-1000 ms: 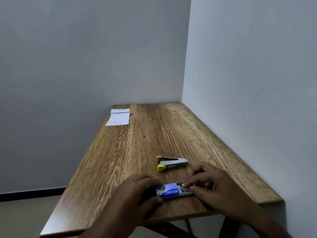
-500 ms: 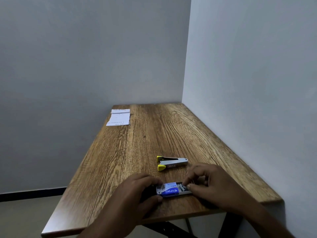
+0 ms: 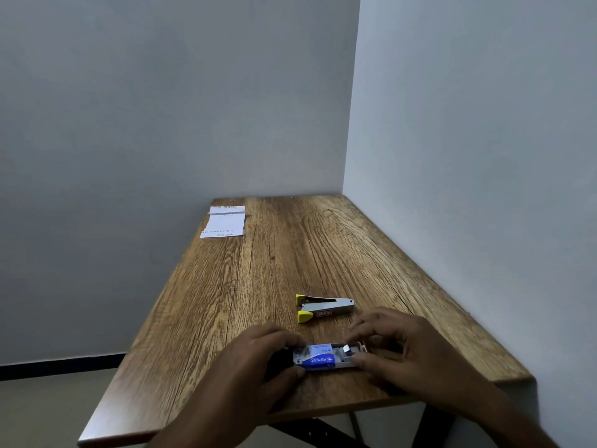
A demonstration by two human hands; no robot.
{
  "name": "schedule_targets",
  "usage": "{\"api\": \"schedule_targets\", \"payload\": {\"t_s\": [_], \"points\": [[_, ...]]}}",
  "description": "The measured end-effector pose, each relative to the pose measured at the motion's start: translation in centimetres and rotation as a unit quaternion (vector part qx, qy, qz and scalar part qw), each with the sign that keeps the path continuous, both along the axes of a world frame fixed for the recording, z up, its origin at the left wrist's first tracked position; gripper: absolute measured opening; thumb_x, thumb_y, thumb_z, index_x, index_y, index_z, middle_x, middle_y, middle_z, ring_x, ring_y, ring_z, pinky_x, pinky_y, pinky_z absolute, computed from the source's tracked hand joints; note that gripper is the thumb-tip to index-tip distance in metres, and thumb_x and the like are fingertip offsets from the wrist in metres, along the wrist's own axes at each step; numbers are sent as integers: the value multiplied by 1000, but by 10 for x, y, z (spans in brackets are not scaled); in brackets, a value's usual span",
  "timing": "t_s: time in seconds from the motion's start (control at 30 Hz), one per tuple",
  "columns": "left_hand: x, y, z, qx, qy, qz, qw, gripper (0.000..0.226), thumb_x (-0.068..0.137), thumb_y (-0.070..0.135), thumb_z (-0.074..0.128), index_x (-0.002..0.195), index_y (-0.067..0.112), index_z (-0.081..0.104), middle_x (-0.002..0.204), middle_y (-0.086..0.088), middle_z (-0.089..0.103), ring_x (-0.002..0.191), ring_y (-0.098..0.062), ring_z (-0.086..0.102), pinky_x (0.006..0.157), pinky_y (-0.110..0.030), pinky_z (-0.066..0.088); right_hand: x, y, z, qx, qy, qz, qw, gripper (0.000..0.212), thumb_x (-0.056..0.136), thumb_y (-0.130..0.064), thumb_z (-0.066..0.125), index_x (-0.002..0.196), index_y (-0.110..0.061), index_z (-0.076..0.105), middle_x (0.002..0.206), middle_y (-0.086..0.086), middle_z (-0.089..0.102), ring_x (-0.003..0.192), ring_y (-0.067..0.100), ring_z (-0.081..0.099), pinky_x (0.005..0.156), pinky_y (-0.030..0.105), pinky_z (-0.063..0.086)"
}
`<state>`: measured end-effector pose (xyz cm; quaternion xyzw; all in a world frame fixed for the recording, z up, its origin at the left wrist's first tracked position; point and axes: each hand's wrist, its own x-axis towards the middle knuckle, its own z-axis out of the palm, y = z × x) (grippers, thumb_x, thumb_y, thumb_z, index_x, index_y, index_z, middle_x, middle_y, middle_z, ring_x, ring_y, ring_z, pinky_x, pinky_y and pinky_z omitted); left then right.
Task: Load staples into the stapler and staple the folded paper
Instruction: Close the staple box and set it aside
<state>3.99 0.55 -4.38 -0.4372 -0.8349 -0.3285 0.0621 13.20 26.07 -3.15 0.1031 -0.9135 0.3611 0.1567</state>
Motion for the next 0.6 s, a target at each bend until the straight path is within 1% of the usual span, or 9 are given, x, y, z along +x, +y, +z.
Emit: {"api": "schedule_targets", "payload": {"t_s": [0.07, 0.13, 0.2, 0.27, 0.33, 0.43, 0.53, 0.6], "points": [[0, 0, 0, 2, 1, 2, 1000, 31, 85, 41, 65, 116, 37, 64, 110, 27, 59, 104, 11, 51, 87, -18, 47, 3, 7, 0, -7, -14, 4, 1000, 31, 79, -45, 76, 110, -42, 71, 113, -23, 68, 110, -2, 64, 88, 11, 51], [0, -1, 0, 6, 4, 9, 1000, 31, 85, 40, 66, 115, 37, 65, 109, 27, 59, 102, 12, 52, 85, -15, 47, 6, 12, 1, 0, -24, -6, 1000, 38, 76, -51, 76, 114, -49, 68, 114, -29, 68, 109, -7, 63, 87, 7, 48], [-1, -2, 0, 8, 3, 16, 1000, 30, 84, 41, 66, 114, 38, 65, 108, 27, 59, 102, 13, 52, 83, -13, 46, 6, 13, 1, 10, -15, -18, 1000, 37, 76, -54, 74, 112, -52, 69, 110, -32, 69, 105, -7, 65, 84, 8, 50], [-2, -2, 0, 8, 1, 19, 1000, 31, 84, 42, 67, 115, 38, 65, 109, 28, 59, 102, 12, 52, 83, -12, 46, 4, 12, -1, 6, 1, -18, 1000, 33, 76, -51, 75, 109, -49, 72, 107, -31, 71, 102, -6, 67, 85, 11, 51], [-2, -2, -1, 7, -3, 20, 1000, 31, 84, 41, 67, 115, 39, 65, 109, 28, 59, 102, 12, 52, 83, -12, 46, 2, 9, -3, 5, 13, -17, 1000, 30, 76, -50, 76, 107, -48, 73, 110, -33, 70, 102, -8, 66, 86, 10, 50], [-1, -1, -1, 3, -3, 21, 1000, 31, 84, 41, 67, 115, 40, 64, 108, 29, 59, 101, 13, 52, 82, -12, 46, 1, 7, -5, 16, 12, -11, 1000, 30, 76, -54, 73, 106, -50, 73, 111, -35, 68, 104, -9, 64, 88, 8, 47], [-2, -2, -1, 3, -5, 19, 1000, 30, 84, 41, 67, 114, 39, 65, 108, 28, 59, 100, 13, 53, 80, -11, 46, 0, 5, -4, 23, 5, -1, 1000, 30, 77, -56, 72, 106, -51, 72, 110, -35, 69, 103, -8, 65, 85, 7, 47], [-3, -2, -1, 2, -4, 21, 1000, 29, 84, 41, 68, 113, 39, 65, 107, 28, 59, 100, 12, 53, 79, -10, 45, -1, 4, -5, 22, 17, -1, 1000, 29, 77, -50, 75, 105, -46, 74, 106, -32, 71, 99, -7, 67, 82, 9, 50]]}}
